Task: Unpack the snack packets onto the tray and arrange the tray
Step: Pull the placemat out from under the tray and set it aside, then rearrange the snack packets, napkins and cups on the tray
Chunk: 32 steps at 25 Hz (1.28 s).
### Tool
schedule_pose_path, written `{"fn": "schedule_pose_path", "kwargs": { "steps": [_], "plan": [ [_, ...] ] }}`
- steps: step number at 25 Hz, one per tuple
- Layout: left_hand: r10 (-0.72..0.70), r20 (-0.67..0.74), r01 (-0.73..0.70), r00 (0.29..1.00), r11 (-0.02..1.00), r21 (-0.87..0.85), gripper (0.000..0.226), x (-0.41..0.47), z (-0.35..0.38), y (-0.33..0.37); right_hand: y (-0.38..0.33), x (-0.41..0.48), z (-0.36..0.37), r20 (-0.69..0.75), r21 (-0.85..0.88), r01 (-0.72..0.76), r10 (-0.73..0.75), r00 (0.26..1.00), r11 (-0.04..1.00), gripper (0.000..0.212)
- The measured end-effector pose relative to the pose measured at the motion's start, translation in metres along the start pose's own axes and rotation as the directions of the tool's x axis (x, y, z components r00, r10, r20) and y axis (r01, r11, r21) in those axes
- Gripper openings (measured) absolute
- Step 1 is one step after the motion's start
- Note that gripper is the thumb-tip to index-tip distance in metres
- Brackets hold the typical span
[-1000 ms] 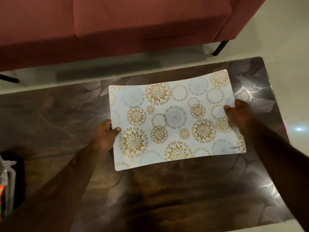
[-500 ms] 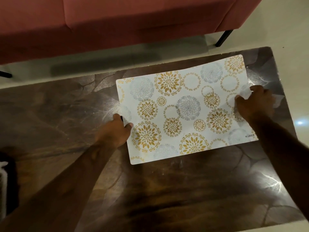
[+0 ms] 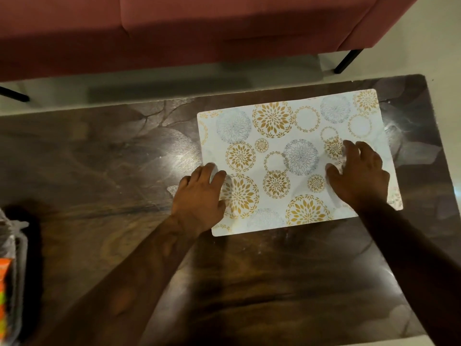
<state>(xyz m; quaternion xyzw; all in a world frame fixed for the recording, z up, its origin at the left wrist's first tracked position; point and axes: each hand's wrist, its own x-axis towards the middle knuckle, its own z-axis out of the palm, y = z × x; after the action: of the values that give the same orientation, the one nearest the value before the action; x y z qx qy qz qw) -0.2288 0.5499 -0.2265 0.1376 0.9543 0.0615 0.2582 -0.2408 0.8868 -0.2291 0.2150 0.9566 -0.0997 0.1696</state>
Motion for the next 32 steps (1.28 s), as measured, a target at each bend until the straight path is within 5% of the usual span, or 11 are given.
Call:
{"fn": "schedule_pose_path", "kwargs": {
  "steps": [4,12,19,22,26,29,32],
  "plan": [
    [-0.058,-0.032,0.055,0.998,0.996,-0.071,0.063,-0.034,-0.001,-0.028,-0.051,-0.042,0.005,-0.027,-0.041,0.159,-0.161,0.987,0.986,0.071],
    [-0.197,-0.139,0.159,0.971,0.957,-0.242,0.043,-0.145,-0.026,-0.149,-0.232,-0.187,0.045,0.142,0.110,0.398,-0.411,0.901,0.911,0.068],
    [-0.447,-0.368,0.271,0.815,0.856,-0.439,0.023,-0.282,-0.042,-0.305,-0.388,-0.300,0.111,0.405,0.394,0.363,-0.514,0.756,0.844,0.060],
    [-0.595,-0.405,0.333,0.695,0.765,-0.552,0.019,-0.340,-0.025,-0.369,-0.434,-0.336,0.140,0.526,0.499,0.180,-0.462,0.714,0.847,0.046],
    [-0.788,-0.267,0.468,0.555,0.561,-0.683,0.019,-0.382,0.008,-0.441,-0.475,-0.367,0.166,0.605,0.522,0.006,-0.375,0.702,0.853,0.025],
    [-0.847,-0.161,0.516,0.507,0.448,-0.730,0.024,-0.386,0.033,-0.478,-0.495,-0.380,0.181,0.652,0.519,-0.072,-0.340,0.678,0.852,0.030],
    [-0.846,0.178,0.472,0.503,0.096,-0.876,0.030,-0.374,0.048,-0.496,-0.499,-0.388,0.188,0.701,0.533,-0.187,-0.307,0.644,0.825,0.035]
  ]
}}
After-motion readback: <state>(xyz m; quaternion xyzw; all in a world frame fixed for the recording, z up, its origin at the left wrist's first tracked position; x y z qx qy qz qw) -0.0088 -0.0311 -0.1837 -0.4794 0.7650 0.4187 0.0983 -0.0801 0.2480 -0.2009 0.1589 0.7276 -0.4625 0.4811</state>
